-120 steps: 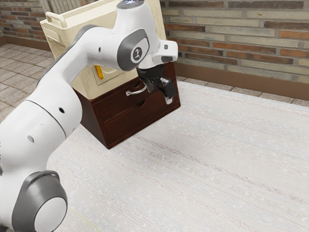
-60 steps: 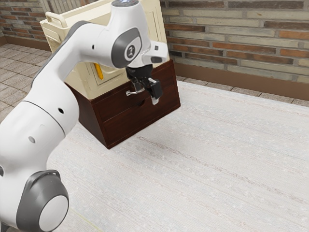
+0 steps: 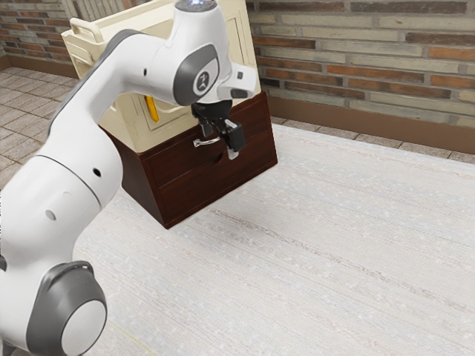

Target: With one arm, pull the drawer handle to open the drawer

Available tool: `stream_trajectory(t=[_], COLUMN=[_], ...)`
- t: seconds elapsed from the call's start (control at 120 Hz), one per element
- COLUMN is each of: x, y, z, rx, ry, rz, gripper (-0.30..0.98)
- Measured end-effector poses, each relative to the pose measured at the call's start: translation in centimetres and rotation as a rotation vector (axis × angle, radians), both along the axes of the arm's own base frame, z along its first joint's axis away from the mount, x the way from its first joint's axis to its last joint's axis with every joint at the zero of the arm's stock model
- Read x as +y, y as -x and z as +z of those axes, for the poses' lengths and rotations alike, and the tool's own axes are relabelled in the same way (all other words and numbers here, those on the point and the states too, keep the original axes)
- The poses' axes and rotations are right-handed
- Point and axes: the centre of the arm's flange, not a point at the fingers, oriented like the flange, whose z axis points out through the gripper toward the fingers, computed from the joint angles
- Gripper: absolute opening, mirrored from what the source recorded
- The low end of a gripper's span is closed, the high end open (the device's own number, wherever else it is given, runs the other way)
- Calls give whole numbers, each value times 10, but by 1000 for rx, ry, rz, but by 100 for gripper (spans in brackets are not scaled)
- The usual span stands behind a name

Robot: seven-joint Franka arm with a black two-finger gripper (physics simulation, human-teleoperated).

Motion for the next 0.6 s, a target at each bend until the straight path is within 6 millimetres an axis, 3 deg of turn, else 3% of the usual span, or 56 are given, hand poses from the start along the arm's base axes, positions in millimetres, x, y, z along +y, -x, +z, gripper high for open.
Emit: stream_trajectory(t=[0.6], x=[8], y=[-5], z=[-10], rx=[9], ry=[-55], rz=[-12], gripper=[68])
